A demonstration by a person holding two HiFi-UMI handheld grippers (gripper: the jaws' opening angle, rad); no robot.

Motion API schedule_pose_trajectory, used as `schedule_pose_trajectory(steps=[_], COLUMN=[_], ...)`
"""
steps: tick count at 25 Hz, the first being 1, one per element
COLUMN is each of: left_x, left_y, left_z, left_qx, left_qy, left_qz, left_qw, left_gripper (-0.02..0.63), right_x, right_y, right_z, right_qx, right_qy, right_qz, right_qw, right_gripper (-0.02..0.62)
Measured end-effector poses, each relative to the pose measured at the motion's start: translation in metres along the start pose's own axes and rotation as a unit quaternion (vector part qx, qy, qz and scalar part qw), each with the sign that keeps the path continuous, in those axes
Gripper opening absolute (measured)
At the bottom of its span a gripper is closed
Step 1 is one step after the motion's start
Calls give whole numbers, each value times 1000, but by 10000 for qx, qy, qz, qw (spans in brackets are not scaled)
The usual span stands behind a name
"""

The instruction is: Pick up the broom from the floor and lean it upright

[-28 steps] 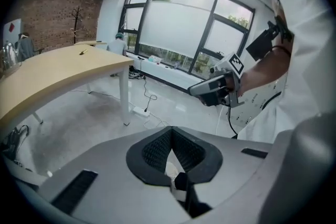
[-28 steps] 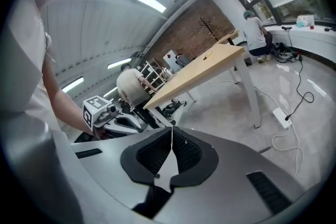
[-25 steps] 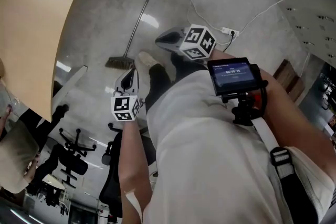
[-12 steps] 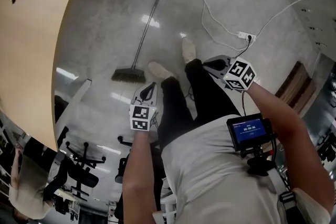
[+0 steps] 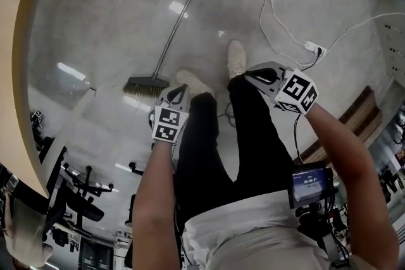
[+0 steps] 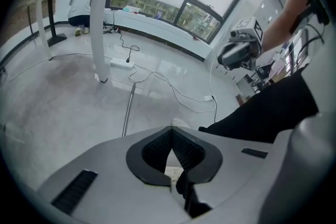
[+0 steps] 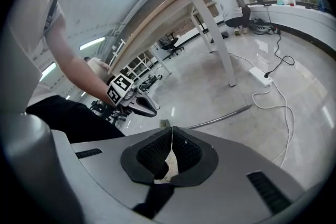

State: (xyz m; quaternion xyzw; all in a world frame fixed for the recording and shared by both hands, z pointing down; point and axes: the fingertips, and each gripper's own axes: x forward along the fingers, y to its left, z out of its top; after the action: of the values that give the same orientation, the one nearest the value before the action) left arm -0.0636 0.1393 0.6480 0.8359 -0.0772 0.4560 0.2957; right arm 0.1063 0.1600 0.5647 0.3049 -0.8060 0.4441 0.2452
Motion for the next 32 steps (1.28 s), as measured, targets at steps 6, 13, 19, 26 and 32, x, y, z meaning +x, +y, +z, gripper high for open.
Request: schedule_pose_trajectory(steps=[6,13,19,26,32], left_x=[14,-84,-84,-73,-54], left_y=[40,90,115,158,171], left_z=[9,-32,-50,-2,-22], left_qx=[-347,-880,-937,-285,-290], left_qy=[-21,-102,544,688,972], left_qz=[14,1088,1072,1547,1647], left_qw=[9994,9901,9883,9852,9811], left_gripper=[6,6,6,6,10], right_x=[23,98,103,95,90], right_y=[-34,11,18,2,-6], right_z=[23,85,111,136,125], right_qx=[-528,-1615,-1570,-1518,-1432], right_qy=[100,298,184,-103,10], right_qz=[-96,720,770,779,539], right_qw=[9985,9838,9844,9853,9882], right_gripper=[17,17,17,17,17])
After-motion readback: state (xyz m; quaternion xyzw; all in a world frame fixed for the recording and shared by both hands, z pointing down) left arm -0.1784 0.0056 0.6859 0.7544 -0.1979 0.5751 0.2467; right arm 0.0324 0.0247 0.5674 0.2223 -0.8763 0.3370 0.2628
